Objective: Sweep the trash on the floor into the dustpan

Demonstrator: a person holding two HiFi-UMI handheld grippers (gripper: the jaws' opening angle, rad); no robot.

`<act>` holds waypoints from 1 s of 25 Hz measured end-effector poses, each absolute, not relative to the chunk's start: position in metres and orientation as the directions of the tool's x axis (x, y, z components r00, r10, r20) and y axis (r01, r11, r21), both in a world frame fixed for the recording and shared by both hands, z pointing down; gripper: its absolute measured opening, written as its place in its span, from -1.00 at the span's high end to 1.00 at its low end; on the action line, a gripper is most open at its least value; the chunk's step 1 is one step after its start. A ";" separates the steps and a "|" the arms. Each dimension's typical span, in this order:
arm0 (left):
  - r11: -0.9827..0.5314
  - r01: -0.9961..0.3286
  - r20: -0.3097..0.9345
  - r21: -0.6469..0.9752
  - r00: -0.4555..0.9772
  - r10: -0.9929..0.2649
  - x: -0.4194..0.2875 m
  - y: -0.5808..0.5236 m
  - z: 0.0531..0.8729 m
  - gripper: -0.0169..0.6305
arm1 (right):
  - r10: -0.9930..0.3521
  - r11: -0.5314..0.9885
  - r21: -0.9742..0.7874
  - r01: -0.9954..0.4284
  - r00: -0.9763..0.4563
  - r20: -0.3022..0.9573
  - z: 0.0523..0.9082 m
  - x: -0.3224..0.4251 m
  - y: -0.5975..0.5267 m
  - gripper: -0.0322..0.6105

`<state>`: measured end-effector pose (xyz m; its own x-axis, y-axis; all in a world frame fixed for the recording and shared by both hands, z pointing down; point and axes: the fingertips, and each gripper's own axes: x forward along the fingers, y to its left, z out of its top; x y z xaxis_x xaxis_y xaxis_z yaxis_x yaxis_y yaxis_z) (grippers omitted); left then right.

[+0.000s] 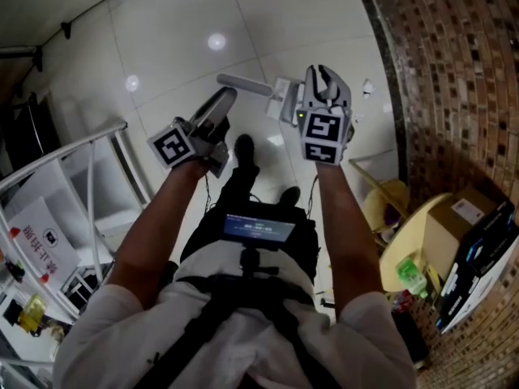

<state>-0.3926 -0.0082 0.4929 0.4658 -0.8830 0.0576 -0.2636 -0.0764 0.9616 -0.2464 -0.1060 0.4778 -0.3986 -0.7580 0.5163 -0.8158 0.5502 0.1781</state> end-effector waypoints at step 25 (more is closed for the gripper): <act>-0.054 -0.281 0.072 0.958 0.420 -0.905 -0.328 -0.024 0.482 0.18 | -0.672 0.580 0.076 -0.811 -0.424 0.608 0.458 0.013 -0.123 0.89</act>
